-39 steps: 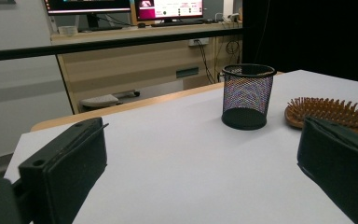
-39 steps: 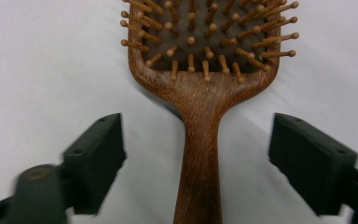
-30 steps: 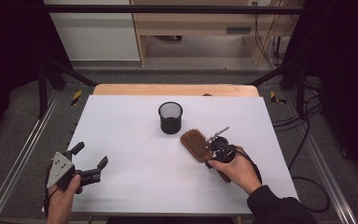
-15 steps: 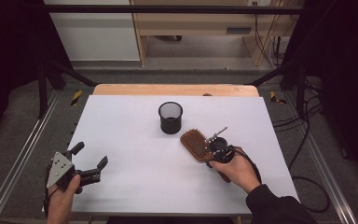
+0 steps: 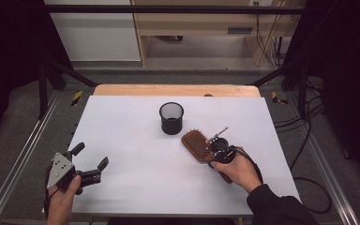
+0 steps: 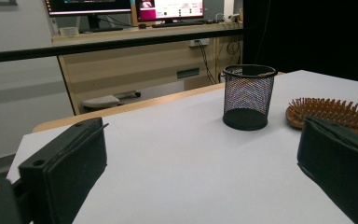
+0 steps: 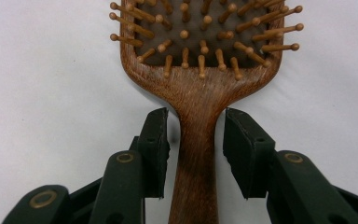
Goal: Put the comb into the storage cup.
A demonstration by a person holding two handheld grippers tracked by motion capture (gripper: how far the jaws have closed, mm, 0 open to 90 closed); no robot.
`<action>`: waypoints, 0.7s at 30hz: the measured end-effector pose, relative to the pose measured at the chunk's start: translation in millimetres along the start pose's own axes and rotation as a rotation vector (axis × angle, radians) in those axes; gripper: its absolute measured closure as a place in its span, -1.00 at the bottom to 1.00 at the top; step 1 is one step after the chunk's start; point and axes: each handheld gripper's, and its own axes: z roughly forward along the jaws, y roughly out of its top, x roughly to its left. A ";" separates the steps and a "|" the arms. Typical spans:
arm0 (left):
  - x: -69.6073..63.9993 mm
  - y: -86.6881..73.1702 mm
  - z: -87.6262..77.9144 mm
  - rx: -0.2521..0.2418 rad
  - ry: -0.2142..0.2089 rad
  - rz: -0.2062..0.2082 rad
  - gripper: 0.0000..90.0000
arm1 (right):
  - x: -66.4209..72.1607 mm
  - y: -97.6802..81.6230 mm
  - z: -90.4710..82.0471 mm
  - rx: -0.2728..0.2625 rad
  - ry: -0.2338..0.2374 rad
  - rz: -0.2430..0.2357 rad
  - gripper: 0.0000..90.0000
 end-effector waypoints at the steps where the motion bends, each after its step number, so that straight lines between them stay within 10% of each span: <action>1: 0.0 0.0 0.0 0.000 0.000 0.001 -0.97 | 0.2 0.0 0.2 0.003 -0.002 0.000 0.34; 21: -0.2 0.0 0.3 0.005 -0.001 0.004 -0.97 | -0.8 2.6 2.8 0.033 0.000 -0.015 0.42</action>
